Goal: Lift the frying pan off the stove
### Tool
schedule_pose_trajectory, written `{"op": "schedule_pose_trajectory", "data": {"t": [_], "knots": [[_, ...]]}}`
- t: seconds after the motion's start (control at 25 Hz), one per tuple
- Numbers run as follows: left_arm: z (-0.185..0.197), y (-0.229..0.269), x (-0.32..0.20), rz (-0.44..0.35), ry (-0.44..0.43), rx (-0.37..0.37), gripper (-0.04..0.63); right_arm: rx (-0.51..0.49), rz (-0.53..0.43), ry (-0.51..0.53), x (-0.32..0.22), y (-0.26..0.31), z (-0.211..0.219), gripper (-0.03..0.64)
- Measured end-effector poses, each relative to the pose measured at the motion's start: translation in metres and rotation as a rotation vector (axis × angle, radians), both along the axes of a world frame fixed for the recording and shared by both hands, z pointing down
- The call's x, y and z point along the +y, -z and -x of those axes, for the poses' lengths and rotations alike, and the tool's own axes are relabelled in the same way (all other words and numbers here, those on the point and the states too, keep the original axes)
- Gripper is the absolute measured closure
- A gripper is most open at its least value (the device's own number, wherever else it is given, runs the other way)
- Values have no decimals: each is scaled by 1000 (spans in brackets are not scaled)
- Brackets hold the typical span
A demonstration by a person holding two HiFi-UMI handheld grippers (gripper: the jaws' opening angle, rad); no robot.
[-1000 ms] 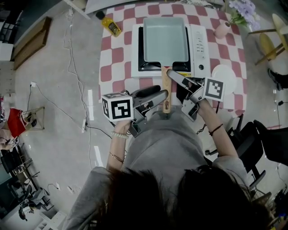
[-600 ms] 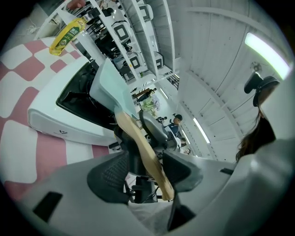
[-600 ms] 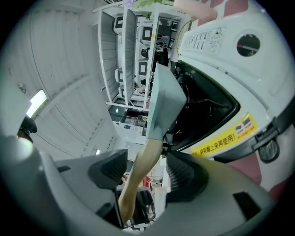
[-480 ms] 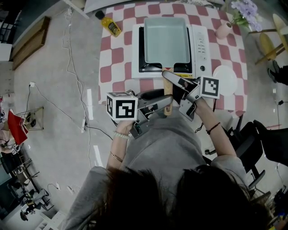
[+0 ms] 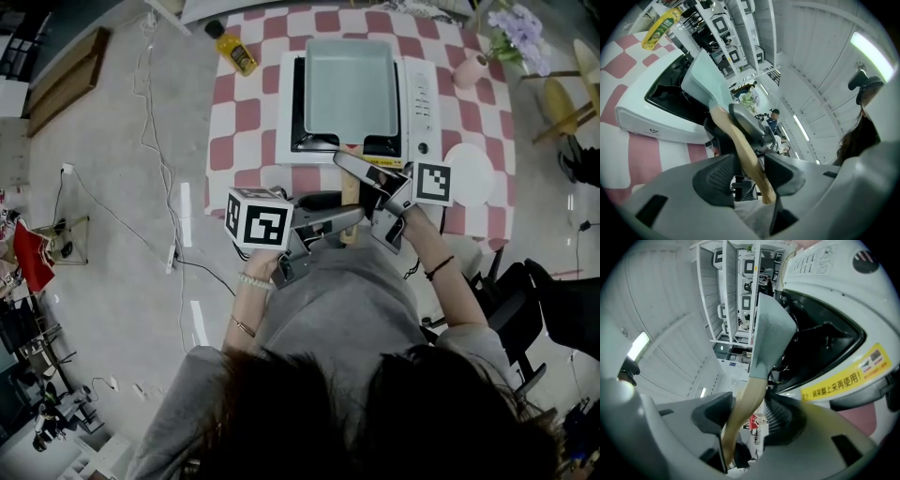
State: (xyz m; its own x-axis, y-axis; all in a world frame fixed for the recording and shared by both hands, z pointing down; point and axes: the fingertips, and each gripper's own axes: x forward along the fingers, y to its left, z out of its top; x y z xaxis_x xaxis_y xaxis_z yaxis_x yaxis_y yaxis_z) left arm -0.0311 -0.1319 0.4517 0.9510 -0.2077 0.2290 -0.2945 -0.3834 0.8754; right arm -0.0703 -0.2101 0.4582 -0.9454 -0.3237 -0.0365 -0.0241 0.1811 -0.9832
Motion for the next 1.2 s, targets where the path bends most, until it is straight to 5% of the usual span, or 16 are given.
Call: {"op": "schedule_pose_trajectory", "data": {"t": [1.2], "knots": [[2, -5, 2, -44, -46, -28, 420, -121, 49, -19, 0, 2, 0, 451]]}}
